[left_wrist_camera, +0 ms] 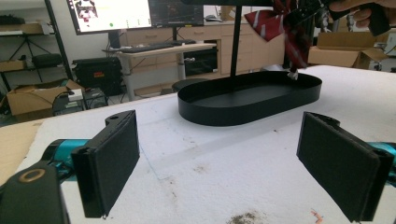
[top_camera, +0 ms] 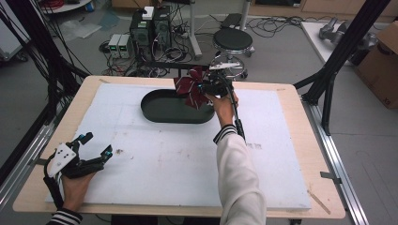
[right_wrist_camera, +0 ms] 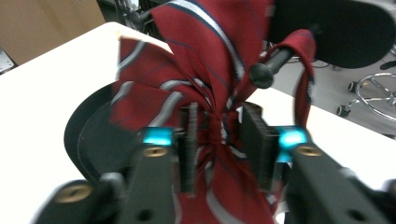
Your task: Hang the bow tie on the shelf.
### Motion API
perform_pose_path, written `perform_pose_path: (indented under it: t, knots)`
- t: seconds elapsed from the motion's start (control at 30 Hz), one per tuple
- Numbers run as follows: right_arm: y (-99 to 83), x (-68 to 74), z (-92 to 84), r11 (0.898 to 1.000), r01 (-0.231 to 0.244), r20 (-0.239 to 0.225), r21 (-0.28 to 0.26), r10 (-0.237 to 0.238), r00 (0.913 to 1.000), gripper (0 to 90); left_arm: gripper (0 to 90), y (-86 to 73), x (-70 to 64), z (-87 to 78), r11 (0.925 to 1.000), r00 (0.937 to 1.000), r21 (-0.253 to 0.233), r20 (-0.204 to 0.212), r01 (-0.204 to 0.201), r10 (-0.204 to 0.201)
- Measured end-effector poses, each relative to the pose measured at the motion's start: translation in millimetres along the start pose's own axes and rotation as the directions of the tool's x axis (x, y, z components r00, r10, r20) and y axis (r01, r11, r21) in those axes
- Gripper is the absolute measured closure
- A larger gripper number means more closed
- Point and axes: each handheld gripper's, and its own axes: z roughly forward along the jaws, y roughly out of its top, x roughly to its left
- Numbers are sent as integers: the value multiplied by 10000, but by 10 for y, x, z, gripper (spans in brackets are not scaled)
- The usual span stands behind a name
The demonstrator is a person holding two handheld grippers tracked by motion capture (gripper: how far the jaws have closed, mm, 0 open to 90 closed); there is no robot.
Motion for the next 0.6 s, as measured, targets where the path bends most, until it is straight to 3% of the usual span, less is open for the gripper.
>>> perform_pose_path:
  t: [0.03,0.1,0.17,0.3,0.5,0.6]
  knots:
    - [-1,4,10,9999,-98,-21,-37,98,9999,485,134,0,-1,1,10000,10000,-10,-4,0,0]
    - [-6,9,9,9998,-204,-81,8,204,9998,442,134,0,0,-1,10000,10000,10,-1,-20,20]
    - [-9,11,12,9992,-409,-241,4,409,9989,308,134,0,-2,0,10000,10000,4,-12,-19,19]
    - [-13,35,3,9993,-276,-429,246,287,9987,140,134,4,-18,12,9998,9998,129,-98,-166,167]
    - [-20,66,-70,9989,-155,-660,442,184,9976,6,134,4,-20,11,9998,9997,125,-180,-159,161]
    - [-66,76,-171,9999,-33,-794,-161,20,9968,6,134,4,-23,10,9998,9997,123,-197,-170,172]
